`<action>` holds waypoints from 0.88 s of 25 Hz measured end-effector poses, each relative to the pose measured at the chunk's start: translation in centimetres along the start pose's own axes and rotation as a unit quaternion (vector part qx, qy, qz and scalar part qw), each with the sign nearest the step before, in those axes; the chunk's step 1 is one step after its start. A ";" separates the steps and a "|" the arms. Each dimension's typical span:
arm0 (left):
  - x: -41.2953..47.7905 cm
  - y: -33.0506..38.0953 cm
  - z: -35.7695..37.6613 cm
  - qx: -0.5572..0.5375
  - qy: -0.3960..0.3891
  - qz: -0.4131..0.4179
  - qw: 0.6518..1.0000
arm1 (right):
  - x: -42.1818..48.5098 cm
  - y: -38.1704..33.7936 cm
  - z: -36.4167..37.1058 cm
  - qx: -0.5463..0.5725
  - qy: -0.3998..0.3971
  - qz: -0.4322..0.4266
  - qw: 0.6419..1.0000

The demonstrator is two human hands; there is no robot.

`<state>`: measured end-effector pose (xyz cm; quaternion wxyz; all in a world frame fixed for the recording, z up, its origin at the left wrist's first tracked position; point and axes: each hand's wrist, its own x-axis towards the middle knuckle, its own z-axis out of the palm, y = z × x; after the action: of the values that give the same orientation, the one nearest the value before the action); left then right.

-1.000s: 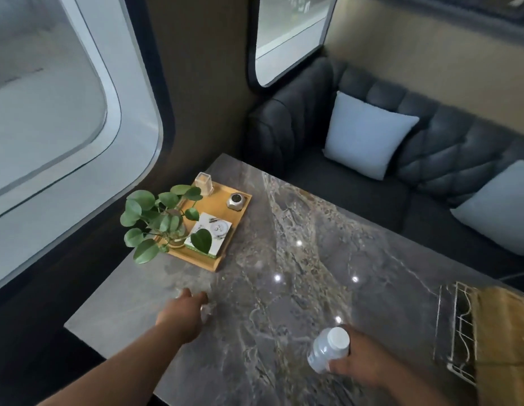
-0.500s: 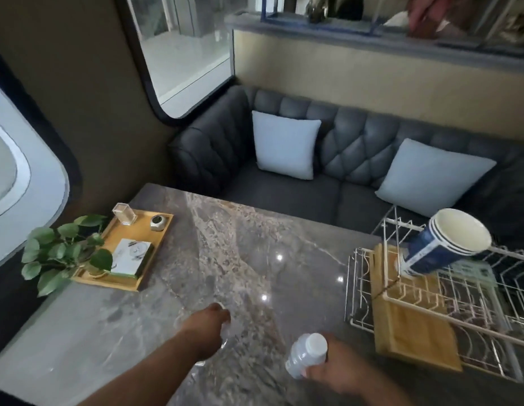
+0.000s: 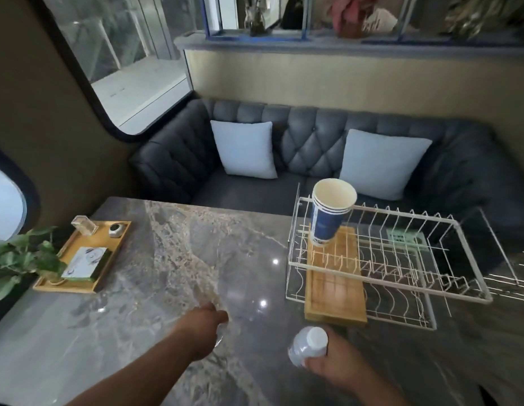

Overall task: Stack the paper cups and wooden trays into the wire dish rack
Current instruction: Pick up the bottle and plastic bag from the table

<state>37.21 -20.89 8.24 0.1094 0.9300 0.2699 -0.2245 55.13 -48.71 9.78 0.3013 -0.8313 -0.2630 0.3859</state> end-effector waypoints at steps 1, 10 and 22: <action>-0.3 0.5 0.2 0.003 0.003 -0.001 1.000 | -0.3 0.3 -0.1 -0.008 0.021 0.000 1.000; -1.6 1.3 1.4 -0.018 -0.005 0.032 0.999 | -2.6 -0.2 -0.4 -0.093 0.074 0.012 0.993; 1.9 0.2 1.8 -0.107 -0.045 0.075 0.990 | -2.1 0.3 0.4 -0.162 0.088 0.140 0.973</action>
<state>38.13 -20.80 5.76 0.2368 0.9196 0.2163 -0.2270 53.69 -50.24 10.39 0.1272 -0.9284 -0.1754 0.3019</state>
